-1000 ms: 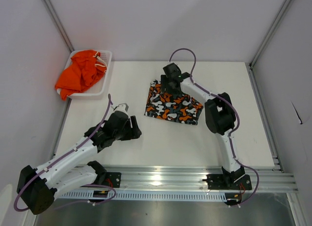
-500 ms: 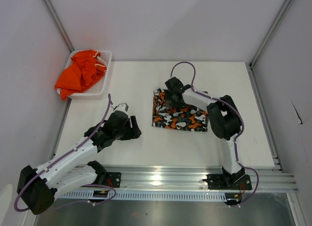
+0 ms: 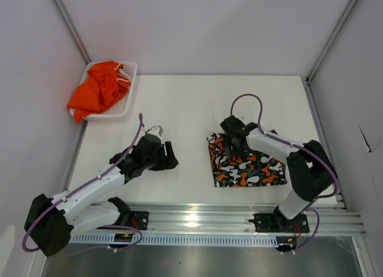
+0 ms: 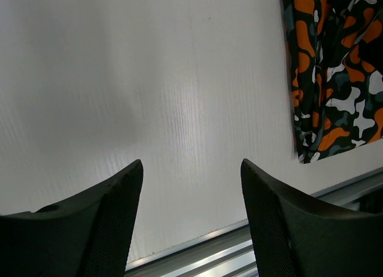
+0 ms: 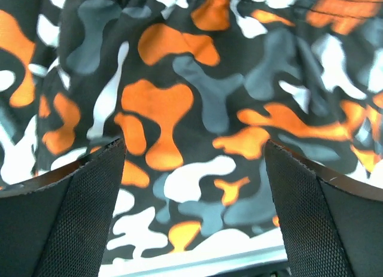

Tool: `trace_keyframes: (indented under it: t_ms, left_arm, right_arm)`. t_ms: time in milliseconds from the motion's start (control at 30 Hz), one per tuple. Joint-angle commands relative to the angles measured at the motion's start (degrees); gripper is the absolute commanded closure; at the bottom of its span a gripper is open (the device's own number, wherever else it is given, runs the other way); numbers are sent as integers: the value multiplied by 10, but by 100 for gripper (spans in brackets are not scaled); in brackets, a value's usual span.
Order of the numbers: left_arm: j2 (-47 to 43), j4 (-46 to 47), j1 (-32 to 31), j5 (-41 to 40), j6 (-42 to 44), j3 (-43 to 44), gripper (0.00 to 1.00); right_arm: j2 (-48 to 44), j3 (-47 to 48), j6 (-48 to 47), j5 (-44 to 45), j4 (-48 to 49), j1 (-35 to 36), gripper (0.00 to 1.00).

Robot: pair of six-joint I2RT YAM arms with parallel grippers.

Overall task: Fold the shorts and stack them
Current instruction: Neatly place the folded shorts to the corner

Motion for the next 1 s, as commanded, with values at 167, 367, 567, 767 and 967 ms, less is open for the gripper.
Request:
trace_keyframes:
  t_ms: [167, 367, 567, 767, 967]
  left_arm:
    - [-37, 16, 4, 13, 10, -14, 30]
    - [-35, 9, 4, 11, 12, -14, 30]
    - [-44, -1, 4, 5, 14, -14, 30]
    - [-53, -5, 4, 5, 14, -15, 30]
    - [-61, -7, 4, 2, 14, -21, 30]
  right_arm:
    - [-48, 100, 26, 59, -5, 58, 0]
    - [52, 170, -74, 5, 66, 93, 1]
    - [168, 248, -128, 9, 77, 86, 1]
    - [219, 275, -122, -82, 99, 40, 7]
    - [175, 182, -112, -88, 132, 25, 13]
